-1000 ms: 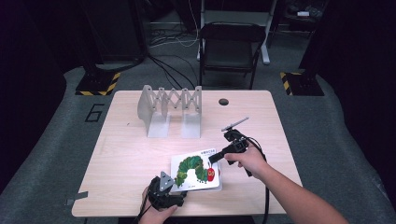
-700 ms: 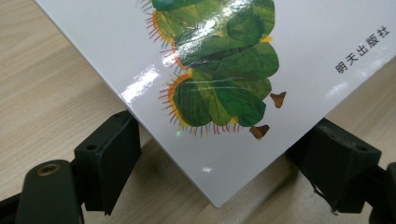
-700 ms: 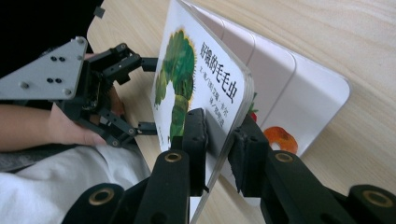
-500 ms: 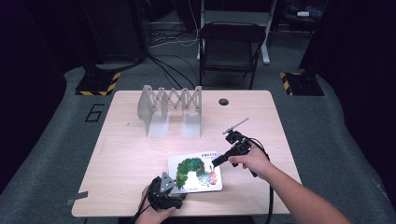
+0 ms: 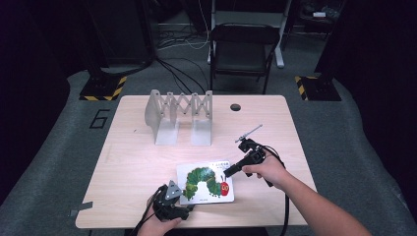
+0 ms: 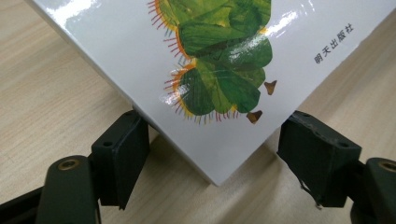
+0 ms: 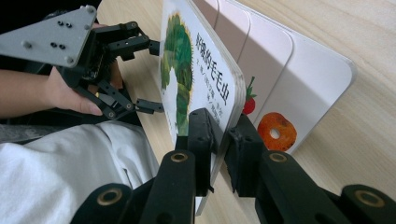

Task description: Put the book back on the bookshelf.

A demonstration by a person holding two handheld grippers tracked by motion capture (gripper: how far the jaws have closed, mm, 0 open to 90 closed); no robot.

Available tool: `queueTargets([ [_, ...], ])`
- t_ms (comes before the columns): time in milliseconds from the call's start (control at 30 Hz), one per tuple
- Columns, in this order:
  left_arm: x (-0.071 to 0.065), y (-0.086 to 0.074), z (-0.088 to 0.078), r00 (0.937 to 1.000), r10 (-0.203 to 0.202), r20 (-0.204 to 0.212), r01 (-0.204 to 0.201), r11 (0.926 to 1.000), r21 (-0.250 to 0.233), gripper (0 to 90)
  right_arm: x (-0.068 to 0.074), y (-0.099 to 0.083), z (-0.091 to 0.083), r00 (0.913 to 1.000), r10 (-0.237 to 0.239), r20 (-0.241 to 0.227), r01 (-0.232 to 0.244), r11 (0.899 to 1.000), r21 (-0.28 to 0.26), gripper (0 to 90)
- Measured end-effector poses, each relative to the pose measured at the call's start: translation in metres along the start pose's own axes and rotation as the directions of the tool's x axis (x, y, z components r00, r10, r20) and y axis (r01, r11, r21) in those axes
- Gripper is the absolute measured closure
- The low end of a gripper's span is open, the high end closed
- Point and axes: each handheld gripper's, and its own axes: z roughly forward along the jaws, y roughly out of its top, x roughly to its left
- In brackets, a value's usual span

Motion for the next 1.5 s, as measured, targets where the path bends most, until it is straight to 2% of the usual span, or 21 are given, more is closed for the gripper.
queueTargets([
  [33, 0.002, 0.000, -0.002, 0.9994, -0.017, 0.031, 0.016, 0.9998, 0.012, 27.5, 0.000, -0.001, 0.000, 1.0000, -0.007, 0.002, 0.007, 1.000, -0.001, 81.4],
  [133, 0.005, 0.001, -0.005, 0.9984, -0.018, 0.054, 0.016, 0.9994, 0.031, 28.9, -0.001, -0.002, 0.000, 0.9998, -0.020, -0.006, 0.020, 1.000, 0.001, 81.5],
  [200, 0.007, 0.002, -0.006, 0.9971, -0.036, 0.066, 0.035, 0.9990, 0.028, 30.1, -0.001, -0.003, 0.000, 0.9996, -0.026, -0.004, 0.026, 1.000, -0.001, 81.4],
  [300, 0.014, 0.003, -0.009, 0.9905, -0.084, 0.109, 0.082, 0.9964, 0.025, 33.2, -0.002, -0.004, 0.000, 0.9997, -0.024, -0.003, 0.024, 1.000, -0.001, 81.4],
  [400, 0.020, 0.007, -0.012, 0.9908, -0.080, 0.110, 0.079, 0.9968, 0.011, 33.2, -0.002, -0.005, 0.000, 0.9996, -0.027, 0.000, 0.027, 1.000, 0.004, 81.3],
  [433, 0.020, 0.008, -0.013, 0.9887, -0.102, 0.110, 0.102, 0.9948, 0.007, 33.2, -0.002, -0.005, 0.000, 0.9996, -0.028, 0.001, 0.028, 1.000, 0.004, 81.2],
  [500, 0.023, 0.012, -0.013, 0.9892, -0.088, 0.117, 0.087, 0.9962, 0.007, 33.4, -0.002, -0.005, 0.000, 0.9996, -0.029, 0.002, 0.029, 1.000, 0.005, 81.2],
  [667, 0.031, 0.021, -0.010, 0.9876, -0.099, 0.121, 0.099, 0.9950, 0.007, 34.2, -0.003, -0.006, 0.000, 0.9992, -0.040, 0.009, 0.040, 0.999, 0.004, 80.8],
  [733, 0.036, 0.025, -0.008, 0.9850, -0.110, 0.133, 0.111, 0.9938, 0.001, 34.2, -0.003, -0.006, 0.000, 0.9991, -0.040, 0.011, 0.040, 0.999, 0.003, 80.7],
  [800, 0.041, 0.030, -0.006, 0.9778, -0.141, 0.155, 0.143, 0.9897, 0.001, 33.8, -0.004, -0.006, 0.001, 0.9991, -0.040, 0.013, 0.040, 0.999, -0.002, 80.3],
  [900, 0.048, 0.038, -0.004, 0.9708, -0.168, 0.171, 0.170, 0.9854, 0.006, 33.7, -0.005, -0.006, 0.002, 0.9988, -0.044, 0.019, 0.044, 0.999, -0.004, 80.0],
  [1000, 0.053, 0.045, -0.003, 0.9704, -0.177, 0.164, 0.180, 0.9837, -0.001, 33.6, -0.006, -0.007, 0.001, 0.9986, -0.041, 0.032, 0.041, 0.999, 0.000, 79.7],
  [1033, 0.054, 0.048, -0.003, 0.9630, -0.205, 0.175, 0.208, 0.9781, -0.001, 33.6, -0.006, -0.007, 0.001, 0.9985, -0.042, 0.035, 0.042, 0.999, -0.001, 79.7],
  [1167, 0.062, 0.053, 0.000, 0.9620, -0.205, 0.181, 0.212, 0.9771, -0.021, 33.8, -0.006, -0.007, 0.001, 0.9982, -0.039, 0.046, 0.039, 0.999, -0.001, 79.8],
  [1200, 0.064, 0.054, 0.001, 0.9633, -0.196, 0.183, 0.203, 0.9789, -0.020, 33.8, -0.006, -0.007, 0.001, 0.9980, -0.041, 0.049, 0.041, 0.999, -0.002, 79.8],
  [1267, 0.065, 0.055, 0.002, 0.9618, -0.201, 0.186, 0.208, 0.9781, -0.018, 33.9, -0.007, -0.007, 0.002, 0.9966, -0.063, 0.053, 0.063, 0.998, -0.004, 79.7],
  [1300, 0.066, 0.057, 0.001, 0.9649, -0.194, 0.177, 0.200, 0.9797, -0.016, 34.7, -0.007, -0.007, 0.003, 0.9962, -0.065, 0.058, 0.065, 0.998, -0.003, 79.4],
  [1367, 0.065, 0.058, 0.001, 0.9663, -0.192, 0.171, 0.198, 0.9801, -0.017, 35.6, -0.007, -0.007, 0.003, 0.9956, -0.071, 0.062, 0.071, 0.997, 0.003, 79.2],
  [1433, 0.067, 0.059, -0.003, 0.9714, -0.180, 0.155, 0.186, 0.9823, -0.025, 41.1, -0.008, -0.007, 0.004, 0.9920, -0.090, 0.089, 0.089, 0.996, 0.011, 78.6],
  [1467, 0.067, 0.059, -0.004, 0.9699, -0.185, 0.158, 0.192, 0.9808, -0.032, 41.1, -0.008, -0.007, 0.004, 0.9920, -0.090, 0.089, 0.089, 0.996, 0.011, 78.6],
  [1500, 0.068, 0.059, -0.006, 0.9713, -0.183, 0.153, 0.191, 0.9805, -0.045, 42.9, -0.008, -0.007, 0.004, 0.9911, -0.094, 0.094, 0.093, 0.996, 0.011, 78.6],
])
